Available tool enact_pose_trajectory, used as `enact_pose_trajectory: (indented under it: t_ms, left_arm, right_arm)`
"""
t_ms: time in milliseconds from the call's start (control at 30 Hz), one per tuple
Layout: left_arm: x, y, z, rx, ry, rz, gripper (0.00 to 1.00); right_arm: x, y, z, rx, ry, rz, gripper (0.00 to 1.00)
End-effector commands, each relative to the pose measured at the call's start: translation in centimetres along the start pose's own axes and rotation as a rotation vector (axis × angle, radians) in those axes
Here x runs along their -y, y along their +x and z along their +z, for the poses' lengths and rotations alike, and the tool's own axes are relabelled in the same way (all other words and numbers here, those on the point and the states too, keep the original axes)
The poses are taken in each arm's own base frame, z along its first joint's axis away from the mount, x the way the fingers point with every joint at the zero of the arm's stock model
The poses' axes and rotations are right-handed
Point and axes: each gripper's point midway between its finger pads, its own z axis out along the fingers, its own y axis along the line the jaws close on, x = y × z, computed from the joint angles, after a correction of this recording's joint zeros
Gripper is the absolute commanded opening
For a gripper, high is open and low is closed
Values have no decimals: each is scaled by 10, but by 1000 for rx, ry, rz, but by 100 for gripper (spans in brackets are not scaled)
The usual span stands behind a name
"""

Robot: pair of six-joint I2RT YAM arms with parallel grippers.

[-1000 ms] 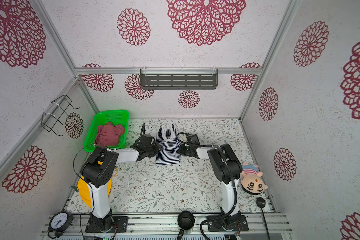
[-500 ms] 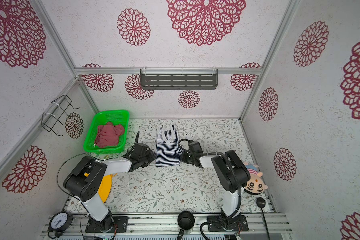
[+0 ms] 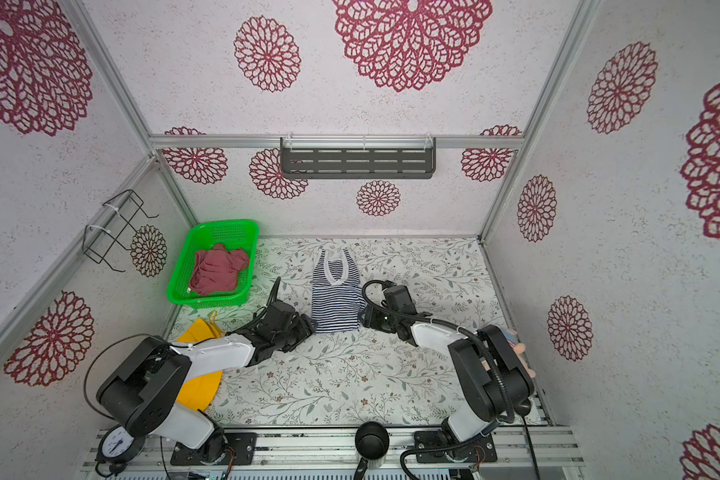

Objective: Fold and stack the tank tops

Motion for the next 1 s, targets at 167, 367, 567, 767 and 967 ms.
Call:
enact_pose_trajectory:
  t_ms: [167,367,567,767,967]
  left_arm:
    - [13,-3,21,28,54,-85,66]
    - [2,1,34,15,12,-106,58]
    - [-13,3,36,35,-11,-162,36]
    - [-15,-4,27,70,-42,-146,13]
    - [-18,-10,6,130,-70,-124,0]
  right_arm:
    - [-14,2,22,-7,-96,38,51]
    - [-17,10,37,-40,-102,37,50]
    - [-13,15,41,-47,-83,43,43]
    - [-12,13,37,-41,-56,35,19]
    - [-19,15,25,-62,-30,-14,7]
